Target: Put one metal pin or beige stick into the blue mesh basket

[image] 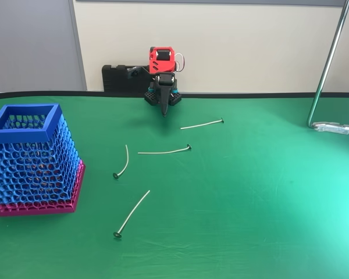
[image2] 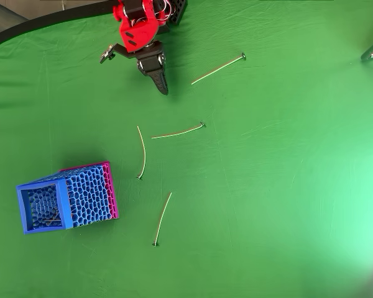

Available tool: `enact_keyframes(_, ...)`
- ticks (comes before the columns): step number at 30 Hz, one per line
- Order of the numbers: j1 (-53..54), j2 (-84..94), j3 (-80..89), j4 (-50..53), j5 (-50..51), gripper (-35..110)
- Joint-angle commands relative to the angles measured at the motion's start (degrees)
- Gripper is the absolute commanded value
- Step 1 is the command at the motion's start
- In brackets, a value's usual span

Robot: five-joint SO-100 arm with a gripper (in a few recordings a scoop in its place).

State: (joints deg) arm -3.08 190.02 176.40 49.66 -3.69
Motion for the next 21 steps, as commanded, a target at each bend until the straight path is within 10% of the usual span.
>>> enact_keyframes(1, -0.35, 0.53, 0.26, -0.09, -0.18, 1)
enact_keyframes(21, -1.49, 0.53, -4.83, 3.69, -0.53, 0)
